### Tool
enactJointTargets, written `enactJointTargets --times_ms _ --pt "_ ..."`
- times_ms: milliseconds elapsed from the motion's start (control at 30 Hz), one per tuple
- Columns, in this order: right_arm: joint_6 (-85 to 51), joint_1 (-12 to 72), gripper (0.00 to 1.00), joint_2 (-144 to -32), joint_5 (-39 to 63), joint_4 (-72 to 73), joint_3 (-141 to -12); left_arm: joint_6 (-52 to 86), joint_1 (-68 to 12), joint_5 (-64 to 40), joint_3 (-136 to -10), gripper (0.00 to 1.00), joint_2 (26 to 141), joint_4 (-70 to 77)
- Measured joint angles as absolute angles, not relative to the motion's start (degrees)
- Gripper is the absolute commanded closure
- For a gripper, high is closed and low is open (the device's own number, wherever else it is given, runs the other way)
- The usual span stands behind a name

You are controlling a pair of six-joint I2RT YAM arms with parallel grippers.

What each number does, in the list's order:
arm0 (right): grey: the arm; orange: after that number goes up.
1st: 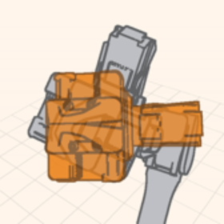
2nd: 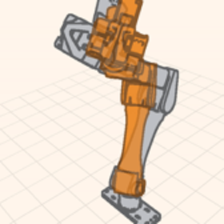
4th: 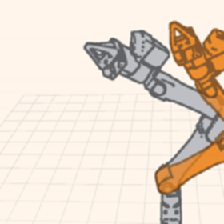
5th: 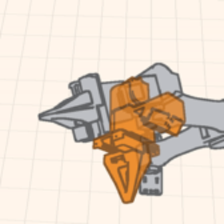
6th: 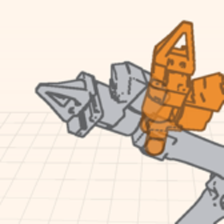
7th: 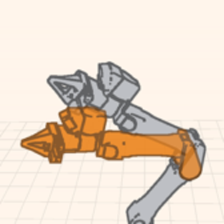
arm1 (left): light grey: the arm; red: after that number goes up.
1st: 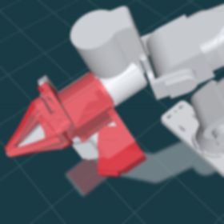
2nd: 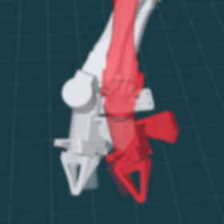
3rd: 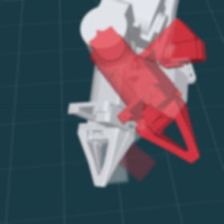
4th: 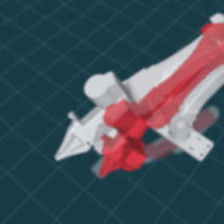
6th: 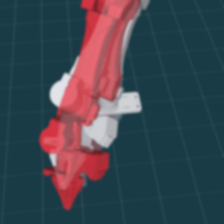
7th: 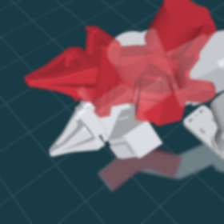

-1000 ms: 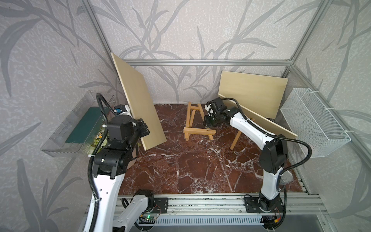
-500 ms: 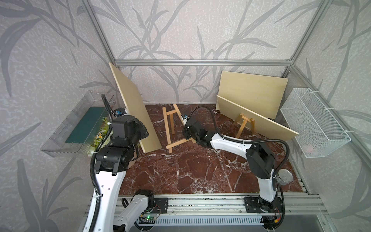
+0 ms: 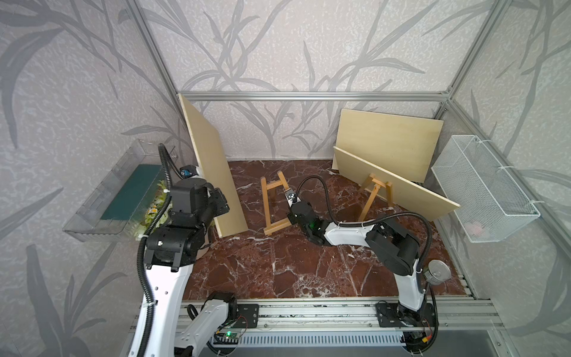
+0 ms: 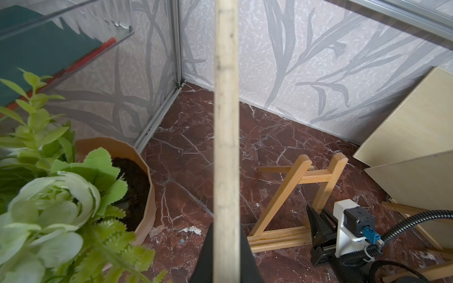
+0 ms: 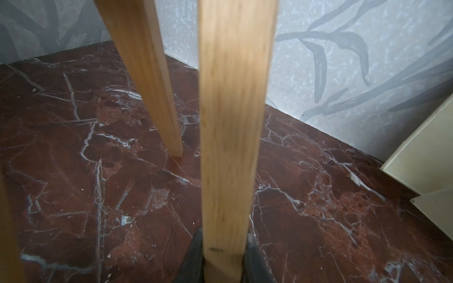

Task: Assemble the easel
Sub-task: Place the easel at the center of the board.

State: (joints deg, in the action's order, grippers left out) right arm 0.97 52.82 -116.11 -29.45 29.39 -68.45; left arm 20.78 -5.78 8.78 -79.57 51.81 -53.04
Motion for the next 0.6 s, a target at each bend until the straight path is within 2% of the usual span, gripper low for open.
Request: enactJointTargets --times_ms 100,167,200,267,300,367,600 --pt "0.62 52.80 0.94 -114.56 -28.82 28.93 -66.46 20.27 -5.78 6.90 -80.03 1.00 51.77 -52.88" --pt "0.80 52.56 0.89 -114.02 -27.77 28.12 -66.24 19.70 -5.78 5.58 -80.58 1.00 51.77 -52.90" --pt "1.02 52.38 0.80 -113.80 -26.92 27.70 -66.24 19.33 -5.78 4.99 -80.93 1.00 51.77 -52.90" --pt "1.76 51.81 0.56 -113.25 -24.73 26.15 -66.26 18.17 -5.80 3.90 -81.78 1.00 51.77 -52.97" --pt "2.20 51.48 0.48 -113.03 -23.27 24.53 -66.26 17.34 -5.80 3.36 -82.54 1.00 51.77 -53.17" --pt "3.07 50.96 0.41 -112.84 -20.78 21.28 -66.26 15.44 -5.80 2.35 -84.03 1.00 51.77 -53.52" --pt "3.49 50.00 0.37 -107.24 -14.87 12.73 -66.28 7.42 -5.80 -2.28 -92.77 1.00 52.27 -56.64"
